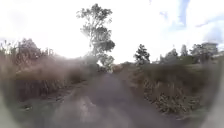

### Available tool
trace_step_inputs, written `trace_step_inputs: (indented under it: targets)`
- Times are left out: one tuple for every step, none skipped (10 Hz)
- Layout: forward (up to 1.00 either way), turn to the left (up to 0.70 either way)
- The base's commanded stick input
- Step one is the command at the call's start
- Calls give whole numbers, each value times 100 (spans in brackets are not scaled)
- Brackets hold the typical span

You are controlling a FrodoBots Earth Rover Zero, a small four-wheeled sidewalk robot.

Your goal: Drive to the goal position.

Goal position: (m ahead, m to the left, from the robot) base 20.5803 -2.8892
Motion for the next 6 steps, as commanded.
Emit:
trace_step_inputs:
  targets:
    - [50,1]
    - [50,1]
    - [50,1]
    - [50,1]
    - [50,1]
    - [50,1]
